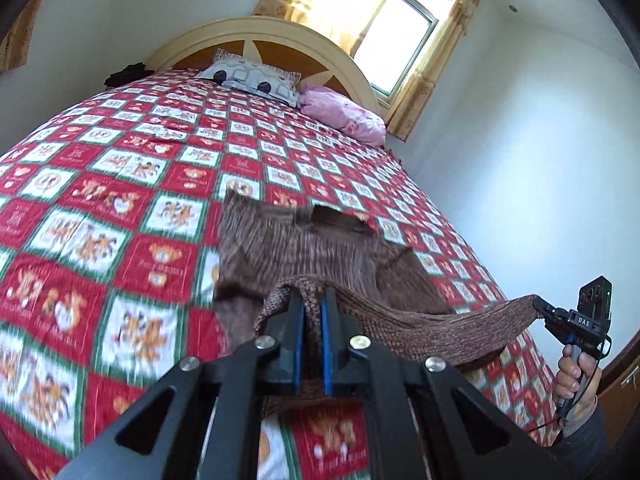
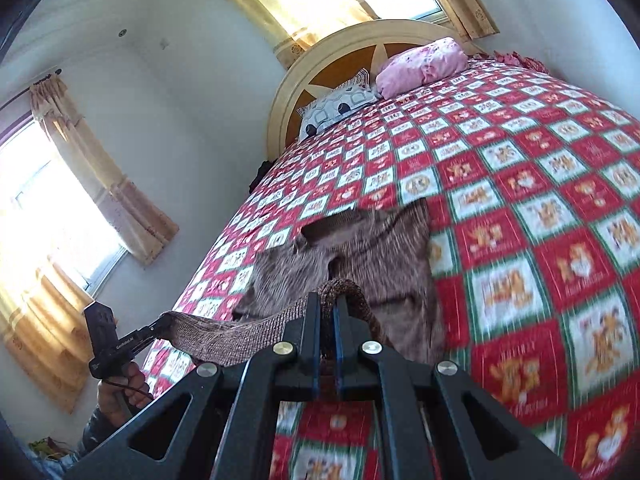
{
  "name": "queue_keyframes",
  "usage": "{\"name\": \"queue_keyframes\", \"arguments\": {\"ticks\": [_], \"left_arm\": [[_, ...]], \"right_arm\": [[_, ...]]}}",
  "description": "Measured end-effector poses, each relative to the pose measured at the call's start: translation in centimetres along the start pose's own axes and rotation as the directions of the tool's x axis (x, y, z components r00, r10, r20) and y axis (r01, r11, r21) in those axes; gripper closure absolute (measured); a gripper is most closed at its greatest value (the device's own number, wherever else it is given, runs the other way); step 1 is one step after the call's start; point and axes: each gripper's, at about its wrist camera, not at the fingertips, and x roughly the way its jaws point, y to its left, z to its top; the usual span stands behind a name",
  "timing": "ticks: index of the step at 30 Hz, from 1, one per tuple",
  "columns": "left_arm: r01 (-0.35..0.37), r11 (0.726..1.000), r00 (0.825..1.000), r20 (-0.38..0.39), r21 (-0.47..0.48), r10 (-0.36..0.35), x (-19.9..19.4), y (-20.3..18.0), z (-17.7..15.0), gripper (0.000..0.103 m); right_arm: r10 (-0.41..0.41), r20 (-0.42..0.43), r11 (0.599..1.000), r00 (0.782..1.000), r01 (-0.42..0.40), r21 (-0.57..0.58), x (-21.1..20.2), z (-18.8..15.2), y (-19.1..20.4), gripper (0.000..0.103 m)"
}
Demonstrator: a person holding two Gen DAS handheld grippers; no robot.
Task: Fold small clothes
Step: 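Lift the hem with both grippers and fold it over toward the collar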
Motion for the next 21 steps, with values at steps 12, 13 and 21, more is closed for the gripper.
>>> {"name": "queue_keyframes", "arguments": {"ticks": [12,13,21], "left_arm": [[-0.065,0.998,0.996,-0.056,0.017,0.066,8.6,1.8,6.1,0.096],[-0.067,0.998,0.995,-0.069,0.013,0.068,9.5,2.1,6.3,0.096],[-0.093,0.996,0.982,-0.168,0.002,0.092,15.9,4.3,7.7,0.096]], "right_arm": [[-0.069,-0.041,0.998,0.997,0.069,-0.005,7.9,6.4,-2.1,0.099],[-0.076,-0.050,0.997,0.996,0.076,-0.002,8.8,6.9,-2.5,0.099],[-0.131,-0.142,0.988,0.981,0.140,0.058,16.0,9.0,-7.2,0.098]]}}
